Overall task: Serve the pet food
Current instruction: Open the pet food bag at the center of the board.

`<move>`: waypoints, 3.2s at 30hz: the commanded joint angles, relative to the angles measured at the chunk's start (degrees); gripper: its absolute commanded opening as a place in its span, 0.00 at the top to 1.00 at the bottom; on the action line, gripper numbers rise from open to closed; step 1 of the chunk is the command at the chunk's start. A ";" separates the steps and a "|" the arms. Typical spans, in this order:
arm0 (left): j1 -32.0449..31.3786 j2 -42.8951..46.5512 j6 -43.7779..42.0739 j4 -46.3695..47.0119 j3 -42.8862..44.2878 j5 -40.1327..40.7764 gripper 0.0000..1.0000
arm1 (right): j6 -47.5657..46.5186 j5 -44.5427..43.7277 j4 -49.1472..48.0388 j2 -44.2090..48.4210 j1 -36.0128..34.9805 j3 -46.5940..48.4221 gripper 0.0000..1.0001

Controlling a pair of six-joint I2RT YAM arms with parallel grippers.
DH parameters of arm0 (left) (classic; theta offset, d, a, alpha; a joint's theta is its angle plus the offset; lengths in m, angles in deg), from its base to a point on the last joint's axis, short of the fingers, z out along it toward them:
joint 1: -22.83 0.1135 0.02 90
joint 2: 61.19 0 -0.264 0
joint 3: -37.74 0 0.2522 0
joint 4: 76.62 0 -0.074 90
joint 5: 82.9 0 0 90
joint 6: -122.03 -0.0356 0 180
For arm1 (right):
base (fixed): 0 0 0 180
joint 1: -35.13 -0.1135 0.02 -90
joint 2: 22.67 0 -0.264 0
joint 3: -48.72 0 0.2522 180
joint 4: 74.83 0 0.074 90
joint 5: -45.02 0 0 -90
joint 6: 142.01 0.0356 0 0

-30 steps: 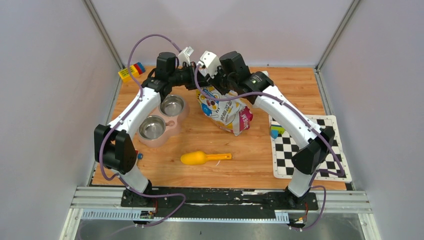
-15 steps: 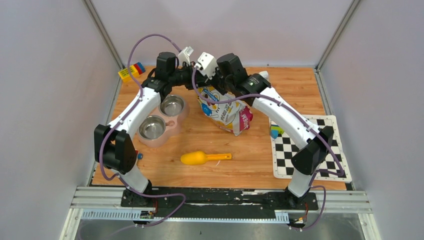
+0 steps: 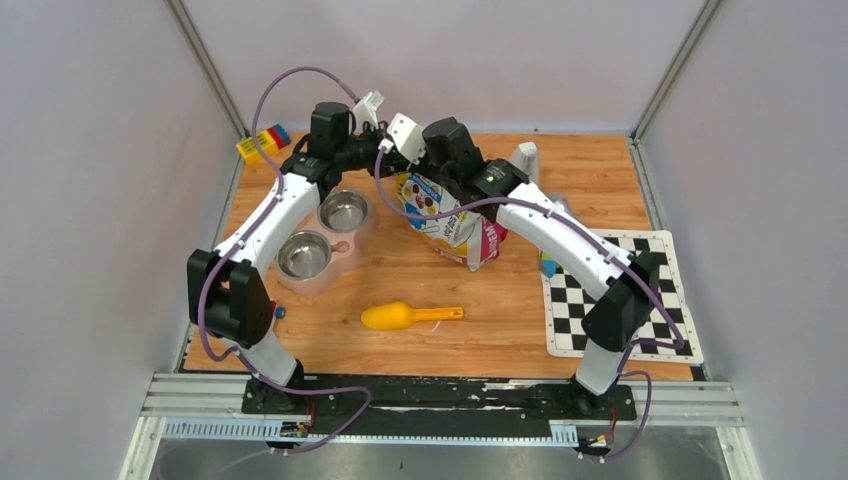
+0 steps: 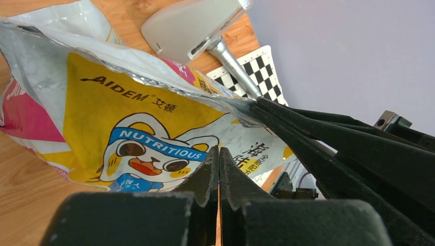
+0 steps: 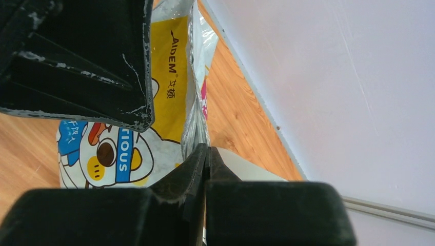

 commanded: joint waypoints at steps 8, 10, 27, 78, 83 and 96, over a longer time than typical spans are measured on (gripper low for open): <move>0.17 1.67 6.37 10.43 1.01 -8.49 0.53 | 2.80 1.80 -1.62 2.30 0.05 0.99 1.00; 0.17 1.34 6.35 10.93 0.57 -8.34 0.44 | 3.59 2.87 -1.12 2.24 0.33 1.26 1.00; 0.00 -2.95 5.19 10.54 0.78 -6.60 0.41 | 11.56 13.42 1.72 2.33 4.36 3.79 1.00; 0.00 -5.34 3.50 0.32 9.40 -2.87 1.00 | 2.32 4.19 -4.27 2.62 3.63 -1.75 1.00; 0.01 -3.96 2.40 -3.64 10.04 0.10 1.00 | 1.51 3.15 -4.63 2.85 3.58 -1.20 1.00; 0.00 0.52 1.24 -14.60 11.50 6.74 1.00 | -4.09 -2.63 -10.75 2.22 3.46 0.80 1.00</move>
